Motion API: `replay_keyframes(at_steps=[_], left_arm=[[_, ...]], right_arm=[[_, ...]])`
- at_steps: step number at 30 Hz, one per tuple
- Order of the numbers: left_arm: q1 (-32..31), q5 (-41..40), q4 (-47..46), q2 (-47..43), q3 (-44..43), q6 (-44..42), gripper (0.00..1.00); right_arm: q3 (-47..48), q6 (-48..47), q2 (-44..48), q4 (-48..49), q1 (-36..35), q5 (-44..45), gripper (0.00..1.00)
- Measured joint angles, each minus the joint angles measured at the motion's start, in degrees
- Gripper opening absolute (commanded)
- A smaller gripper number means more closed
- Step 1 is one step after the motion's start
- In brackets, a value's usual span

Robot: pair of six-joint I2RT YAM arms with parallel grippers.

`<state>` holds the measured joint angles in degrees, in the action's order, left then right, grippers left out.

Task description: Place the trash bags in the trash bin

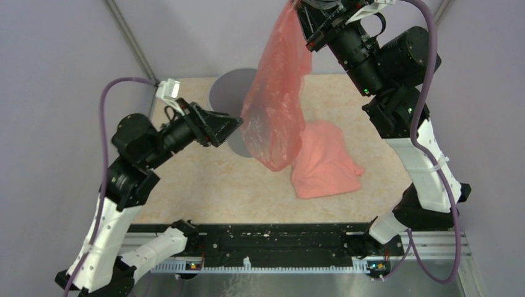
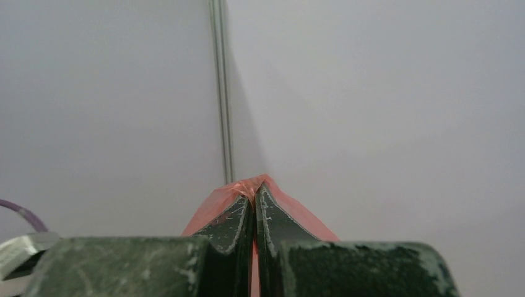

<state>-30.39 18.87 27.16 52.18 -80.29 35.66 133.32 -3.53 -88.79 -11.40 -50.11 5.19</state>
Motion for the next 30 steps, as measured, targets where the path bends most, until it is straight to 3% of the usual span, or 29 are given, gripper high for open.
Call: replay_keyframes(at_steps=[7,13,18,30], left_arm=[[0.0,-0.4,-0.3,-8.5,0.0,-1.8,0.79],[-0.1,-0.5,2.4,-3.5,-0.7,-4.6,0.78],[-0.1,-5.4,5.4,1.6,-1.4,-8.7,0.77],[-0.1,-9.9,3.9,1.2,-1.6,-11.1,0.6]], right_arm=[[0.8,-2.1,-1.2,0.7,-1.9,1.9,0.0],[3.2,-3.3,-3.2,1.0,-3.6,2.3,0.0],[5.2,-4.8,-4.6,2.8,-5.2,2.3,0.0],[3.2,-6.1,-5.3,6.7,-5.6,1.7,0.0]])
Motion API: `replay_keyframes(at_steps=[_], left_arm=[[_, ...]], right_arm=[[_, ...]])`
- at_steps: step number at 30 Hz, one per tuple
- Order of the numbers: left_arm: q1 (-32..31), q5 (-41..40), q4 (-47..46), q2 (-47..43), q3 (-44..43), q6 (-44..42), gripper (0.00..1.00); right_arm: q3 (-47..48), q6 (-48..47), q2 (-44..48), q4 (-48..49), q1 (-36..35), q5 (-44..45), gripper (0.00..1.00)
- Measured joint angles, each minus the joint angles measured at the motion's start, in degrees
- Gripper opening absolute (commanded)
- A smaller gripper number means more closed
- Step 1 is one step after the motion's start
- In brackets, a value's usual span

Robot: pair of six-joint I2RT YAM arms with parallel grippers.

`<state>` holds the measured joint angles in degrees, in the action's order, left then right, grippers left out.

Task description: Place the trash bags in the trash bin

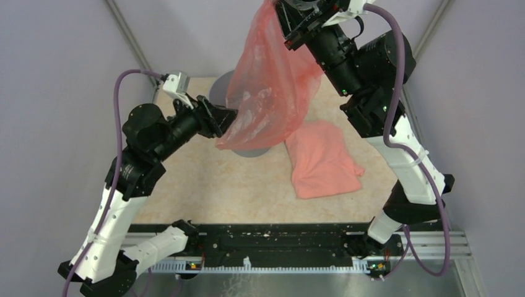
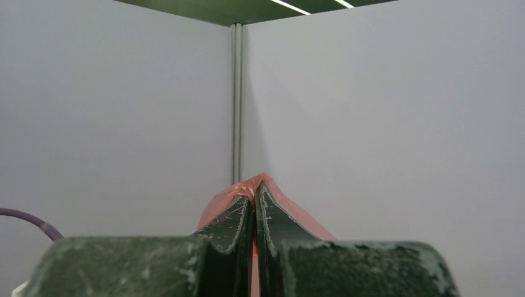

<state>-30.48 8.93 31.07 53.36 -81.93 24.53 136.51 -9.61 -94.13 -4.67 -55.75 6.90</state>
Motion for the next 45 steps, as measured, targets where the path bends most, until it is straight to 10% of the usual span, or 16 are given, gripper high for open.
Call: replay_keyframes(at_steps=[10,17,33,45], left_arm=[[0.0,0.6,-0.6,4.3,-2.0,-0.9,0.61],[0.0,-0.5,0.3,6.5,-3.3,-2.3,0.0],[0.0,-27.2,-14.0,16.4,-20.2,-16.6,0.0],[0.0,-31.1,-16.0,23.3,-24.7,-22.8,0.0]], right_arm=[[0.5,-2.8,-0.6,3.9,0.0,-1.6,0.0],[0.7,-3.4,-0.9,6.3,0.0,-1.8,0.0],[-12.2,-3.2,4.1,8.0,0.0,-2.2,0.0],[-25.6,-3.8,12.5,8.2,0.0,8.0,0.0]])
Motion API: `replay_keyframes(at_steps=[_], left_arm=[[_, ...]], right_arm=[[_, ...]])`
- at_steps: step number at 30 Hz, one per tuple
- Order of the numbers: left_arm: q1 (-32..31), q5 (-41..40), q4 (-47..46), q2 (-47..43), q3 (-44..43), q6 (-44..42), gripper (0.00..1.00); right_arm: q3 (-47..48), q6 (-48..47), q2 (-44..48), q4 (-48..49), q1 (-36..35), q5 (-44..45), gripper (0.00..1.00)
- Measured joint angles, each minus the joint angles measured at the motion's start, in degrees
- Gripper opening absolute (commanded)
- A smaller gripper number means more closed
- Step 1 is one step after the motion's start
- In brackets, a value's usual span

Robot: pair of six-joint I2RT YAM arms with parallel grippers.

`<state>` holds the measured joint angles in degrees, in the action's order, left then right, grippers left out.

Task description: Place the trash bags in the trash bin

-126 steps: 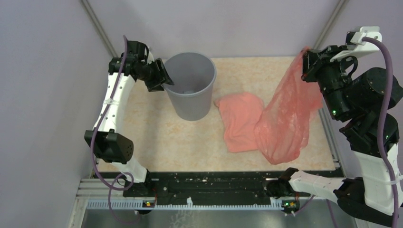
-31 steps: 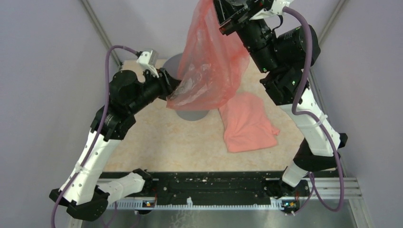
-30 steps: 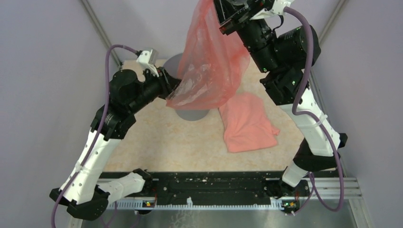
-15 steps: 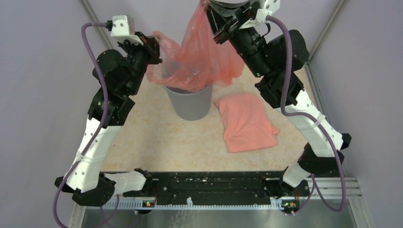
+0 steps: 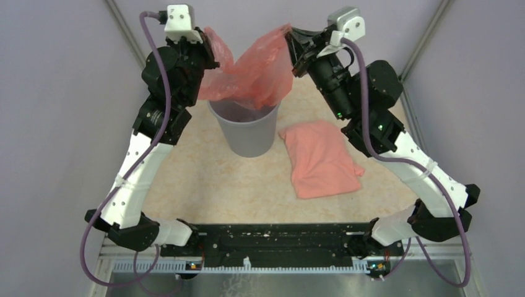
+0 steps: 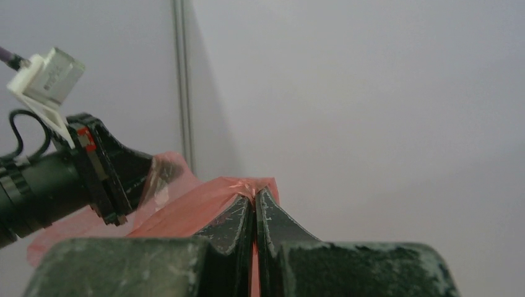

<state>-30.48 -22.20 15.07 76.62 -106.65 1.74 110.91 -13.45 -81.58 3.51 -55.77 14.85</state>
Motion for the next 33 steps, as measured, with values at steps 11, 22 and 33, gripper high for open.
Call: replay_keyframes(at_steps=[11,22,33], left_arm=[[0.7,1.6,3.5,4.7,0.7,0.2,0.0],[3.3,7.6,11.5,10.1,-0.4,5.5,0.0],[2.9,17.6,16.7,6.7,-2.1,15.2,0.0]], right_arm=[[-11.5,9.4,1.2,-10.0,13.2,1.3,0.0],[-6.9,19.0,-1.7,-24.7,15.1,-3.1,0.0],[-4.6,22.4,2.0,-34.3,15.1,2.1,0.0]])
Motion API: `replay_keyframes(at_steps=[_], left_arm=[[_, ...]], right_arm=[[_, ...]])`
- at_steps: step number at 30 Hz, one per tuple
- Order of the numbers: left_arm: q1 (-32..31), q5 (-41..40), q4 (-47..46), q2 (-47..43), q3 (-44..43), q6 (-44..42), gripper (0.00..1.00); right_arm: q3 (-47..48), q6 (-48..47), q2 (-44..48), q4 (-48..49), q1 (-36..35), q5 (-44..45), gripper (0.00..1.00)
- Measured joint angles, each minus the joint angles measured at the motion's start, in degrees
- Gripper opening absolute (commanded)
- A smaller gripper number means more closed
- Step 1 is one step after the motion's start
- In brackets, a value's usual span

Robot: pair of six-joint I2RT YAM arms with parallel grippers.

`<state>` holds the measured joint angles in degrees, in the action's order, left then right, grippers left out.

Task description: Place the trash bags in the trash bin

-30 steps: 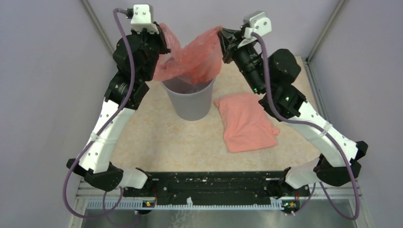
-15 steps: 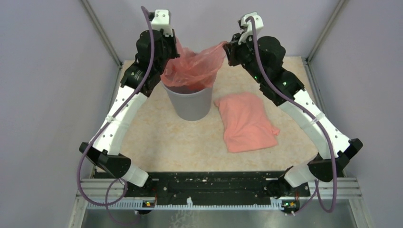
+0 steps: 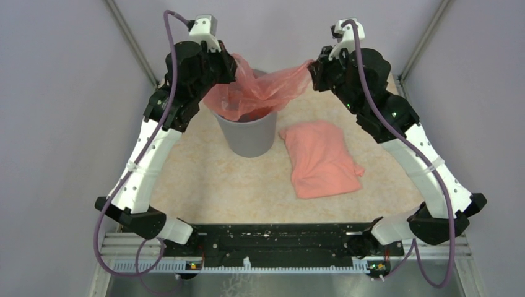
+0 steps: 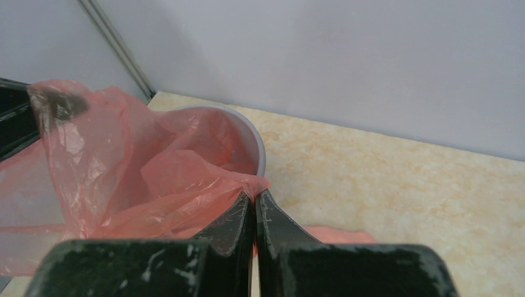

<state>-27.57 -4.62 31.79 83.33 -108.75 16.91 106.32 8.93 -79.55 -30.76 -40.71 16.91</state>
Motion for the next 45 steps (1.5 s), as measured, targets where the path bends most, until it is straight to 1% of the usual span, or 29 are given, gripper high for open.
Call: replay_keyframes(at_steps=[4,7,10,15,19,20,24,28,36,42,45], left_arm=[[0.0,-1.3,0.6,-0.8,0.0,0.8,0.0],[1.1,-3.0,1.5,-0.2,-0.3,0.8,0.0],[4.0,-3.4,1.7,1.6,-0.7,0.9,0.0],[9.2,-2.2,1.8,5.6,-1.2,1.0,0.0],[12.0,-0.2,1.7,9.2,-2.4,1.0,0.0],[12.5,0.4,1.7,10.0,-2.8,0.9,0.0],[14.3,2.6,1.7,12.2,-3.4,1.0,0.0],[16.1,3.8,1.5,12.9,-3.3,1.0,0.0],[17.1,5.0,-1.0,12.9,-1.8,1.0,0.0],[17.1,5.2,-2.1,12.9,3.9,1.0,0.0],[17.1,5.2,-2.3,13.5,4.3,0.9,0.0]], right_arm=[[0.0,0.4,0.7,-1.5,0.0,1.6,0.01],[0.8,1.3,0.4,-3.3,0.0,0.9,0.04],[1.4,2.3,0.0,-4.3,0.0,-0.7,0.19],[1.3,3.8,0.0,-6.9,-0.4,-2.8,0.49],[0.4,4.4,0.2,-7.8,-2.1,-3.4,0.64],[-0.2,4.4,0.3,-7.9,-3.0,-3.3,0.66],[-1.7,4.3,-0.4,-8.3,-5.9,-3.0,0.72],[-1.7,4.3,-3.5,-8.0,-6.3,-2.5,0.75],[-3.2,5.1,-10.3,-5.6,-5.7,-4.1,0.74],[-3.6,5.2,-10.3,-4.8,-6.2,-4.1,0.75],[-3.7,5.0,-9.7,-4.5,-6.8,-3.4,0.76]])
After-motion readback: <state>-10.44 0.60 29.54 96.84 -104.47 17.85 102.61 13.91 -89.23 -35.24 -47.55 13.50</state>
